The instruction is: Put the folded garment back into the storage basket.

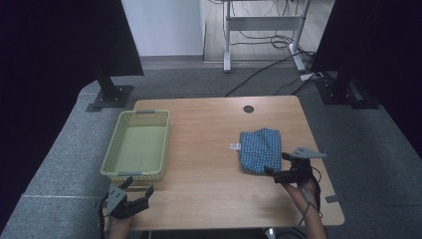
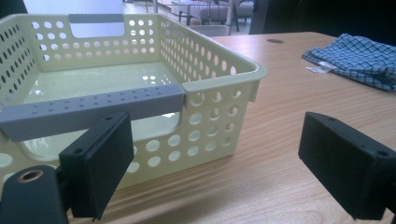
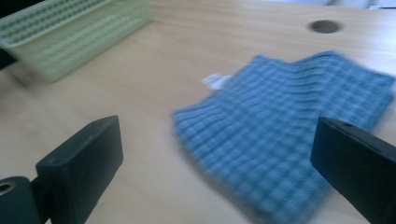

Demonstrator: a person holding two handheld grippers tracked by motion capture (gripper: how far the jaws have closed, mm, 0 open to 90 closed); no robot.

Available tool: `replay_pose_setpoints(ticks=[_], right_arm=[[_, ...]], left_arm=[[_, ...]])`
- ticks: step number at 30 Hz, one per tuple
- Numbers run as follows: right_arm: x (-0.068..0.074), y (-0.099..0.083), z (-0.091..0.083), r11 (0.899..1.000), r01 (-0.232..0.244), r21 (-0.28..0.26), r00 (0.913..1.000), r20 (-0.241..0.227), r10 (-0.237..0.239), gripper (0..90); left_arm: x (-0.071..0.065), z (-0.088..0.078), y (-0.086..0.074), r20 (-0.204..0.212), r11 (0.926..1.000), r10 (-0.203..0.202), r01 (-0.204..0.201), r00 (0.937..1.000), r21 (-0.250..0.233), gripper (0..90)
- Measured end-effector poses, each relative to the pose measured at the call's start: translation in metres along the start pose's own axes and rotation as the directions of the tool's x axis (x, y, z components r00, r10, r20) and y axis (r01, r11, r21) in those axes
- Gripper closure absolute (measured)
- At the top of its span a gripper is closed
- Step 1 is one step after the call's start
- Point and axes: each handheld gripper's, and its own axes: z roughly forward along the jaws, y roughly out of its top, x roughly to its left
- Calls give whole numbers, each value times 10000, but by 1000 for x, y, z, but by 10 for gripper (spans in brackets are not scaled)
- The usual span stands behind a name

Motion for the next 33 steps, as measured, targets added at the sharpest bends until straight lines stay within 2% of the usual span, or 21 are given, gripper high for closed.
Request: replay_pose_setpoints(ticks=[8,13,15,18,21,23,24,26,29,33], right_arm=[[-19,17,11,9983,-423,405,9939,1038,379,18],[-30,17,20,9947,-843,587,9891,1256,764,18],[-40,16,27,9900,-1256,645,9827,1448,1153,20],[-49,16,33,9859,-1532,669,9745,1759,1395,24],[-56,17,39,9825,-1743,660,9636,2170,1563,29],[-61,18,43,9792,-1884,746,9575,2355,1663,34],[-61,18,43,9792,-1884,746,9575,2355,1663,34],[-66,17,49,9738,-2091,889,9501,2543,1808,45],[-70,13,58,9666,-2248,1234,9465,2633,1866,47],[-72,9,70,9574,-2408,1594,9458,2599,1947,48]], left_arm=[[0,0,0,12,10000,-13,13,10000,3,104],[0,0,0,14,10000,-5,5,10000,2,104],[0,0,0,11,10000,-3,3,10000,6,105],[0,0,0,9,10000,-12,12,10000,13,104],[0,0,0,10,10000,-20,20,10000,32,104],[0,0,0,16,10000,-18,17,10000,39,104],[0,0,0,16,10000,-18,17,10000,39,105],[0,0,0,21,10000,-26,26,10000,25,104],[0,0,0,22,10000,-31,31,10000,37,104],[0,1,0,32,10000,-46,46,10000,49,105]])
